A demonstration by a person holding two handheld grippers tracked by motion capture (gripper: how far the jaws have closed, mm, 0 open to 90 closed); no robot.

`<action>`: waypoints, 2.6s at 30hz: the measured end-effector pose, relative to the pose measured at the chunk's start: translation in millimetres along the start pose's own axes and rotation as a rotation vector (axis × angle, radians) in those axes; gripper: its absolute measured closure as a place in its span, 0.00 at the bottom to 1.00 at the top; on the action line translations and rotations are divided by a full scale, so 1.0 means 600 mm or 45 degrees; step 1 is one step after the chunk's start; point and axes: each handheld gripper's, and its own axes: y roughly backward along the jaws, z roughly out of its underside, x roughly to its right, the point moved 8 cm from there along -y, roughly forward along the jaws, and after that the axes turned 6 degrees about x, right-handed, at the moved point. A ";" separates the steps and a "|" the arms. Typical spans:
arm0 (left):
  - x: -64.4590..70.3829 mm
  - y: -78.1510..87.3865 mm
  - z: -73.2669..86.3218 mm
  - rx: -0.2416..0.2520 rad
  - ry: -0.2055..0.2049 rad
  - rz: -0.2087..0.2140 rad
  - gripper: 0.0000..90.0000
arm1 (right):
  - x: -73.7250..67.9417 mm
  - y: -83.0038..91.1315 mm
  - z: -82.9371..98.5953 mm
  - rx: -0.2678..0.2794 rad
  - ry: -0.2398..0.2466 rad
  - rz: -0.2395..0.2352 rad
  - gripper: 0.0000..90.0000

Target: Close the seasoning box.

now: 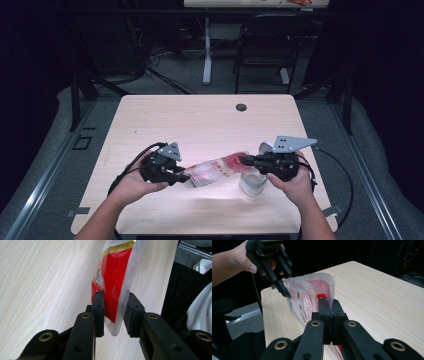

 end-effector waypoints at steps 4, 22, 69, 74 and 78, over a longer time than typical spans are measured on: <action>-0.002 0.003 -0.005 0.014 -0.005 -0.002 0.81 | 0.002 0.003 0.001 0.006 -0.006 0.006 1.00; -0.007 0.016 -0.029 0.028 -0.031 -0.001 0.82 | 0.008 0.017 0.004 0.028 -0.033 0.033 1.00; -0.010 0.049 -0.071 0.053 -0.066 -0.020 0.84 | 0.022 0.024 0.020 -0.017 -0.039 0.100 0.99; -0.011 0.051 -0.077 0.059 -0.065 -0.019 0.84 | 0.025 0.026 0.021 -0.014 -0.047 0.103 0.99; -0.010 0.052 -0.079 0.058 -0.066 -0.015 0.84 | 0.026 0.028 0.022 -0.012 -0.054 0.100 0.99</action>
